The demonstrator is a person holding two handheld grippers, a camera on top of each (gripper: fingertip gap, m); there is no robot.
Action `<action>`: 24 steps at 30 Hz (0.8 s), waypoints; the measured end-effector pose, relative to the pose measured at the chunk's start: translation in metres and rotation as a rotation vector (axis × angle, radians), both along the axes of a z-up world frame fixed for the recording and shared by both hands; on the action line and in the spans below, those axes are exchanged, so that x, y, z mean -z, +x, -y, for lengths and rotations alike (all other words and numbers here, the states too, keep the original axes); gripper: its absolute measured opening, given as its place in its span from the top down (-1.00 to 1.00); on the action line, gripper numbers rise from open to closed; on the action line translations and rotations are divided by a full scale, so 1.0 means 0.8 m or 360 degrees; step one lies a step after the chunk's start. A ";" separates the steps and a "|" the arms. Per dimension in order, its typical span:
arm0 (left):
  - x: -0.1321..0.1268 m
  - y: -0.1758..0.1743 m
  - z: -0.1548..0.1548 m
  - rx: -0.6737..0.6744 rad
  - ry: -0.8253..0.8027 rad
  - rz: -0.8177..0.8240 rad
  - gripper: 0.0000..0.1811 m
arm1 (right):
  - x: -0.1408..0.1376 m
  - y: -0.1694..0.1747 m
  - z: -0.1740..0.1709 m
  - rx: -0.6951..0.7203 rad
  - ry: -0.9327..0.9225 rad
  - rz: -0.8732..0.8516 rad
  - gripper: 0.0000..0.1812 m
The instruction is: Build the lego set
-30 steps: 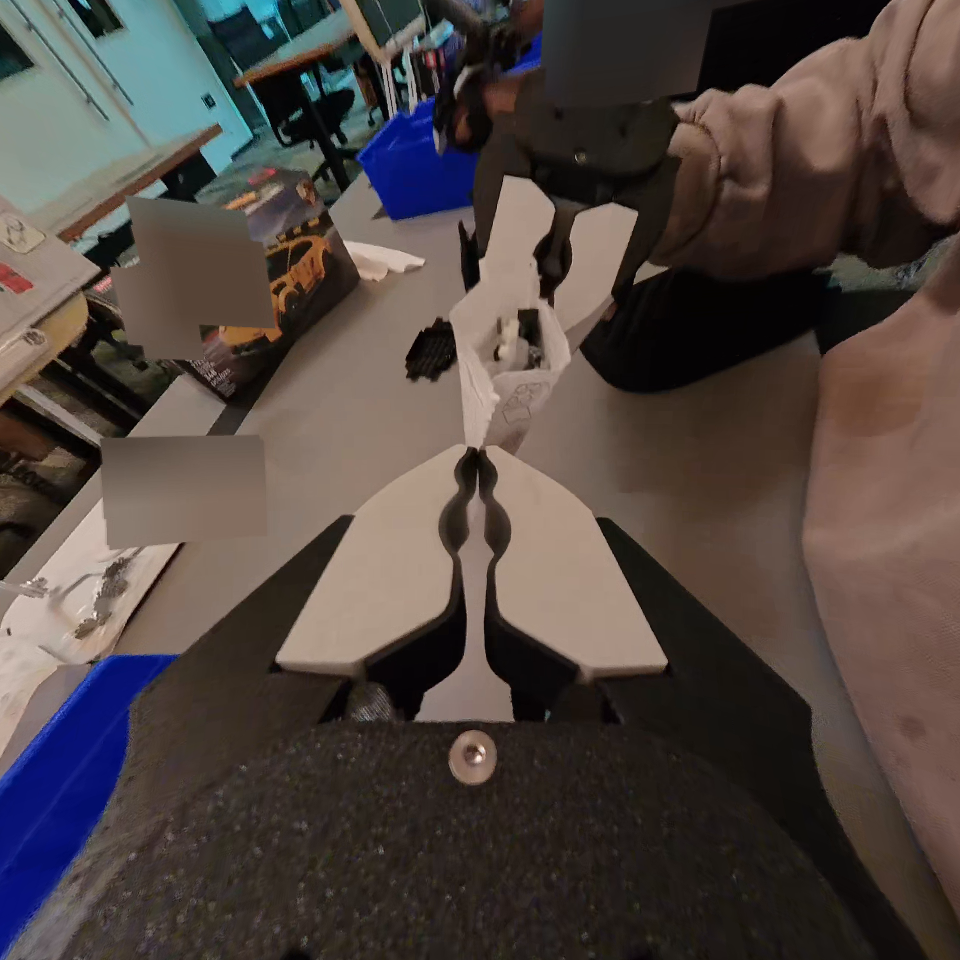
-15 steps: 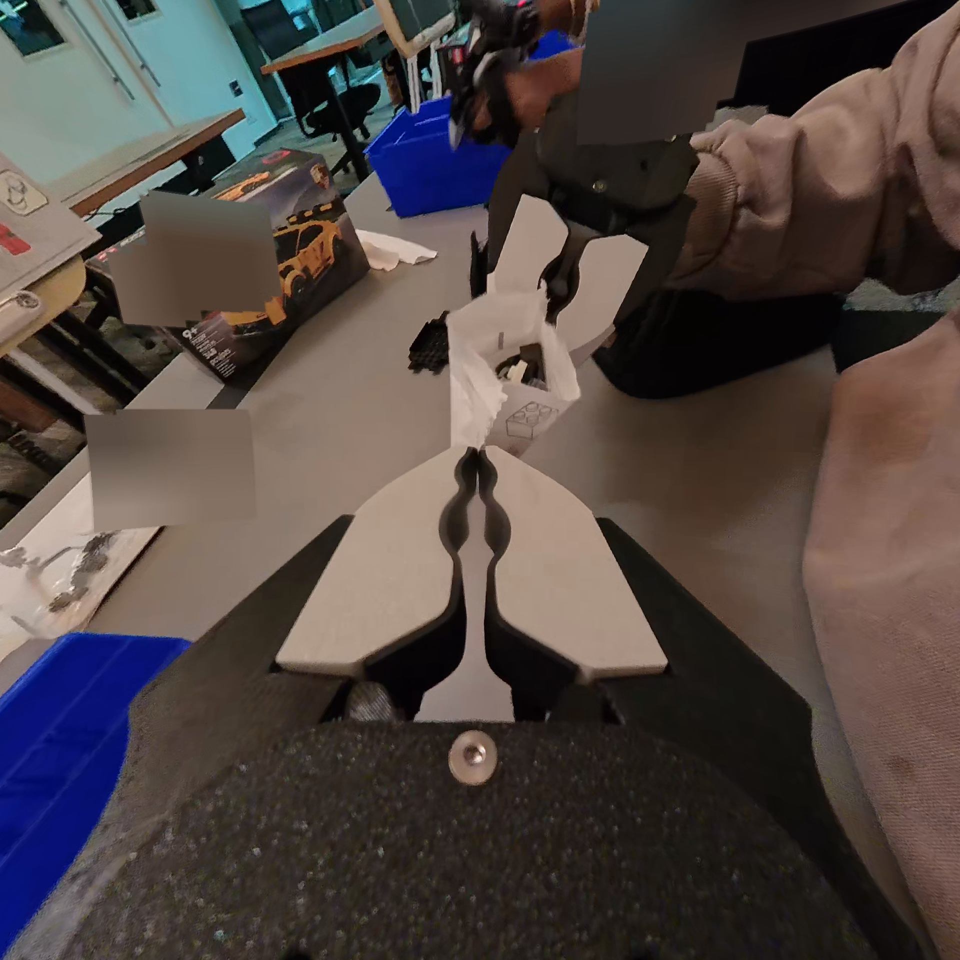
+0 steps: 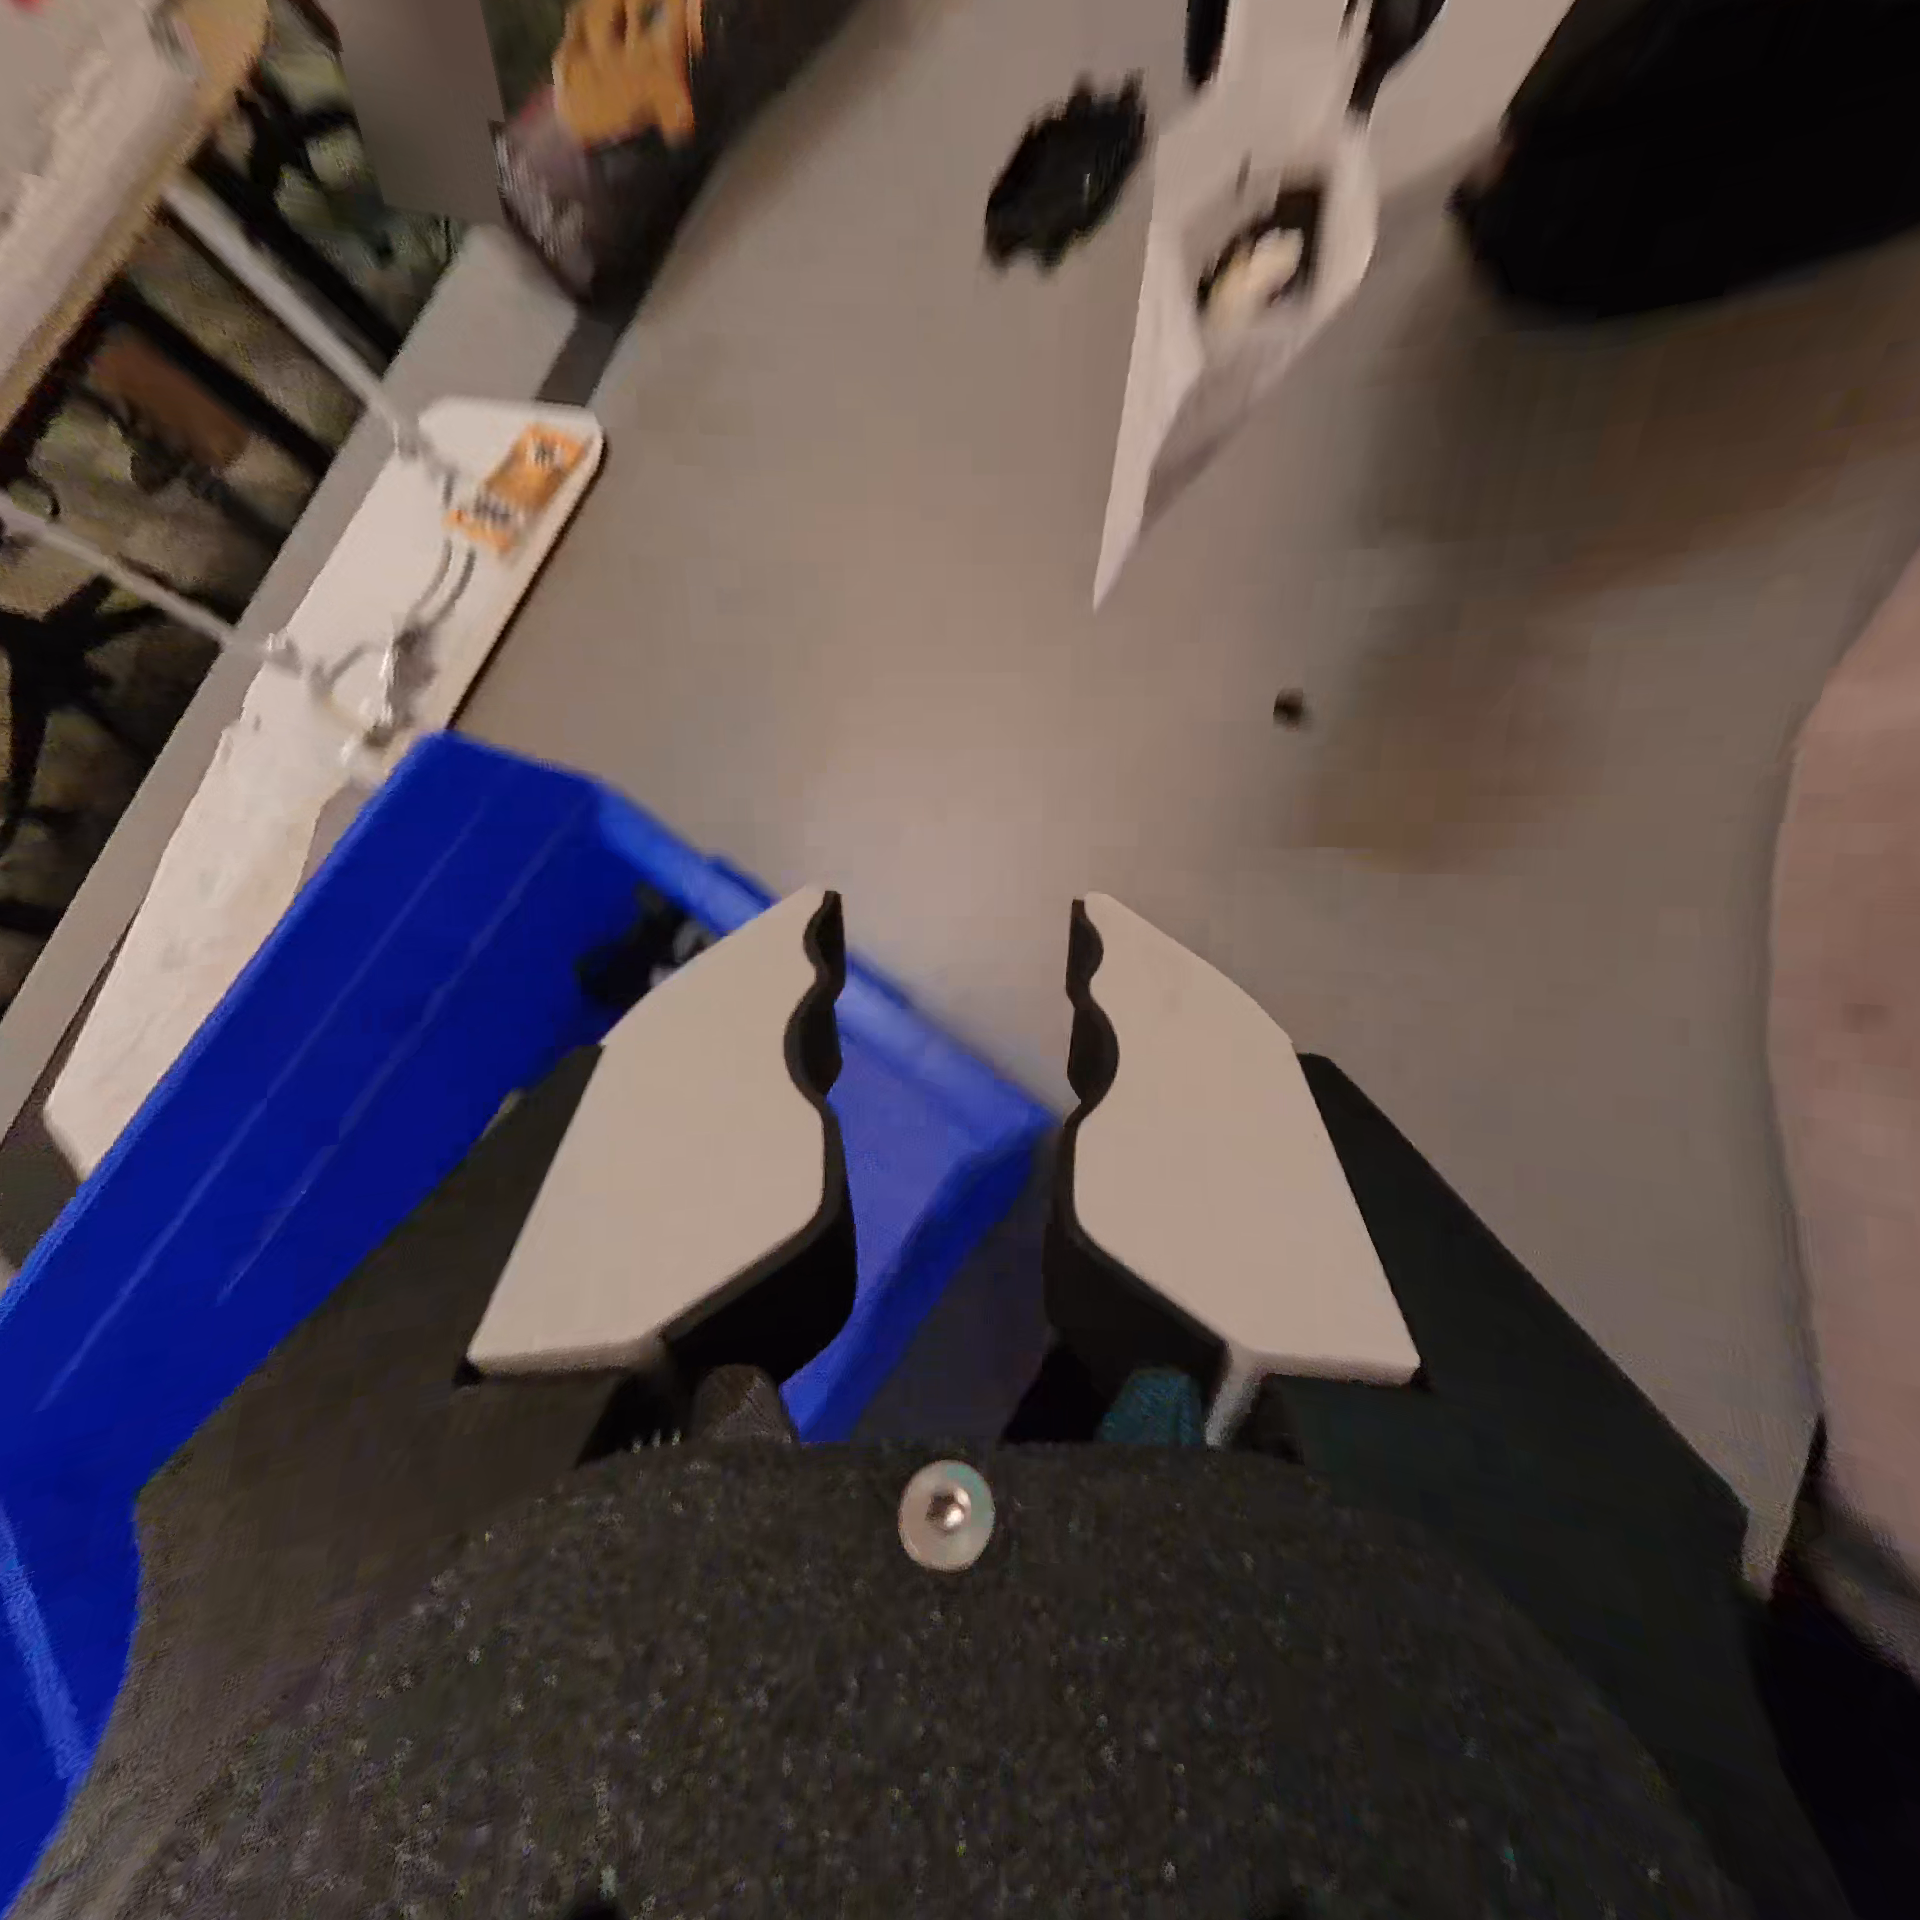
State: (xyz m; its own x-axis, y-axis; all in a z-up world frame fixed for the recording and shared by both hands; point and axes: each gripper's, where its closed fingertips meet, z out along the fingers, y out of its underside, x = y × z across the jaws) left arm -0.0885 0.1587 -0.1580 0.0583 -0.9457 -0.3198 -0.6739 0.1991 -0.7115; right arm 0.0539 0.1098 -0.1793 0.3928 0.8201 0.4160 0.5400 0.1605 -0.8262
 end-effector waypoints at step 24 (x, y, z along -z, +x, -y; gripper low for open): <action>0.056 -0.203 -0.052 0.0164 0.0206 -0.0781 0.86 | 0.022 0.010 -0.027 0.0085 -0.0328 -0.0153 0.97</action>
State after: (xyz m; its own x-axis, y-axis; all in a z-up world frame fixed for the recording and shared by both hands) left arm -0.2506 0.2005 -0.2028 -0.2192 -0.8894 -0.4011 -0.8944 0.3475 -0.2817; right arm 0.0615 0.1310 -0.1970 0.4676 0.8609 0.2005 0.4605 -0.0436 -0.8866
